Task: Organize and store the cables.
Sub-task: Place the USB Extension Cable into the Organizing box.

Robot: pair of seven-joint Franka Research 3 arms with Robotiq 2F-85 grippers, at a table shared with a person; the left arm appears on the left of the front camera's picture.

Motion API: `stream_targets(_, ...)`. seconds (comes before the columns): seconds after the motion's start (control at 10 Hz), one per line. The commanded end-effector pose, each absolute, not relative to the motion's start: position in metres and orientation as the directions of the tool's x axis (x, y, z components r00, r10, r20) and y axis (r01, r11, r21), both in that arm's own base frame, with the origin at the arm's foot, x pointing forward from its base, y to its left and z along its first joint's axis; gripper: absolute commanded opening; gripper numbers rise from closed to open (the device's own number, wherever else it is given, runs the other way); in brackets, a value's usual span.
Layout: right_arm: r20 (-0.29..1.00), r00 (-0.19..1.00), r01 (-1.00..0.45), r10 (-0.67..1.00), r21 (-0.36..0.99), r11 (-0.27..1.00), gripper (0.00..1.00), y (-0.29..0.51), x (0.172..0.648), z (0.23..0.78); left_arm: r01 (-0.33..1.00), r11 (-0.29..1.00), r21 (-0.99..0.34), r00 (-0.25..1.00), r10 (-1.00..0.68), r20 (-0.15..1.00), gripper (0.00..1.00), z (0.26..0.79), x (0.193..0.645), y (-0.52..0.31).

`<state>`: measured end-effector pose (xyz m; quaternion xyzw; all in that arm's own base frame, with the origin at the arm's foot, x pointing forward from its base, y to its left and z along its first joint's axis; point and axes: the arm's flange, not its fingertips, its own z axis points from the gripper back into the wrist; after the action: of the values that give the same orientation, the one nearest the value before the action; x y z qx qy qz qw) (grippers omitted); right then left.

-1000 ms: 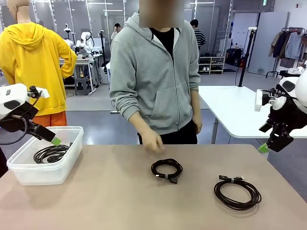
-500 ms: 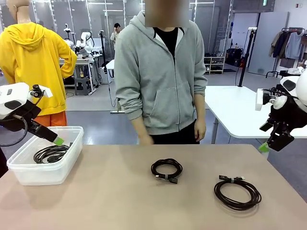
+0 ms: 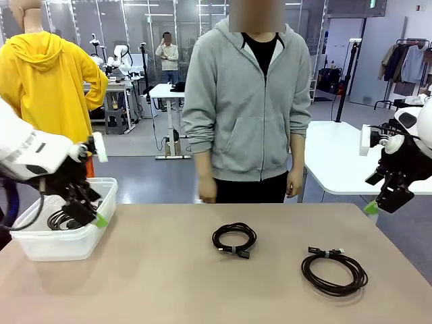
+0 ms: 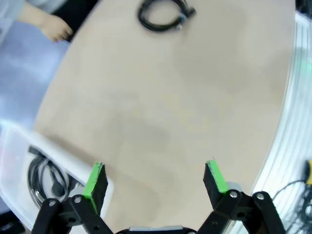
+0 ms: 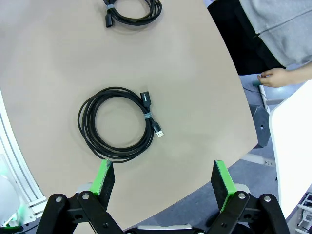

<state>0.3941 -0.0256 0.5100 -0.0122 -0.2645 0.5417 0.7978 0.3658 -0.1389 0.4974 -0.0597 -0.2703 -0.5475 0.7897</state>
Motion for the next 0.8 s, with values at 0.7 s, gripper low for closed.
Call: stream_targets(0.7,0.408,0.274,-0.858,0.871,-0.305,0.413,1.00,-0.025,0.395,0.510,0.931,0.285,0.227,0.167,-0.888,0.429,1.00,0.485,0.368,-0.190)
